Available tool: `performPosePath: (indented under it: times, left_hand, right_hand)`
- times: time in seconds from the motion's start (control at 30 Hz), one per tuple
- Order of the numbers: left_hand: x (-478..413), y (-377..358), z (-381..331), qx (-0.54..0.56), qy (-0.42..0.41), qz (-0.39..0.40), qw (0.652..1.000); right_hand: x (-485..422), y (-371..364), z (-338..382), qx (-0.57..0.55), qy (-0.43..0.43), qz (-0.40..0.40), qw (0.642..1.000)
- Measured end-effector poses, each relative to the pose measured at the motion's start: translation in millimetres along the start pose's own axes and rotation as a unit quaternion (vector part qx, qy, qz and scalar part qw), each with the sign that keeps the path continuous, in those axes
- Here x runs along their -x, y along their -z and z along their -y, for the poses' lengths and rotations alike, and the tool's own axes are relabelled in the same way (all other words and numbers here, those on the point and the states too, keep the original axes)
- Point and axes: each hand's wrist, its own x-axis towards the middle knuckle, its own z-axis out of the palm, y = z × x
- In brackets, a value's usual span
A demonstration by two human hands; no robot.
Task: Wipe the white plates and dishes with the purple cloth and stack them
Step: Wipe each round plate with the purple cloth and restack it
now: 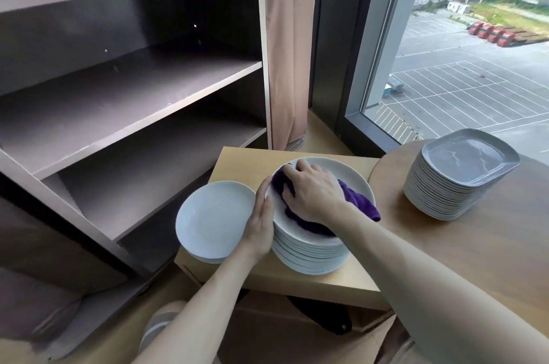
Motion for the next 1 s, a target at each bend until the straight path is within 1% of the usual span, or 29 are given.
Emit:
performPosePath:
  times: [0.13,0.3,0.37,0.5,0.67,0.8,0.9,1.0]
  left_hand:
    - [-1,3,1,-0.032,0.012,0.005,0.999]
    - [-2,2,2,-0.039,0.01,0.001,0.999]
    - [-2,1,3,-0.038,0.006,-0.002,0.999]
    - [-3,-1,4,-0.024,0.006,-0.004,1.0]
    - [-4,-7,3,0.016,0.009,-0.011,1.0]
    - [-3,-10,0,0.041,0.008,-0.015,0.999]
    - [-3,-10,-2,0.051,0.006,-0.017,0.999]
    - [-4,-9,-4,0.069,0.016,-0.021,0.997]
  right_hand:
    - [-7,4,-26,0.094,-0.043,0.001,0.995]
    - [9,20,-51,0.173,-0.041,0.02,0.984]
    - [17,30,-63,0.143,-0.038,0.053,0.988]
    - [31,53,-75,0.025,-0.055,0.161,0.985]
    - [49,58,-57,-0.039,-0.004,0.21,0.977]
    - [58,57,-27,-0.058,0.027,0.208,0.976]
    - [59,48,0,-0.095,0.026,0.172,0.98]
    - [52,37,10,-0.116,0.019,0.136,0.984]
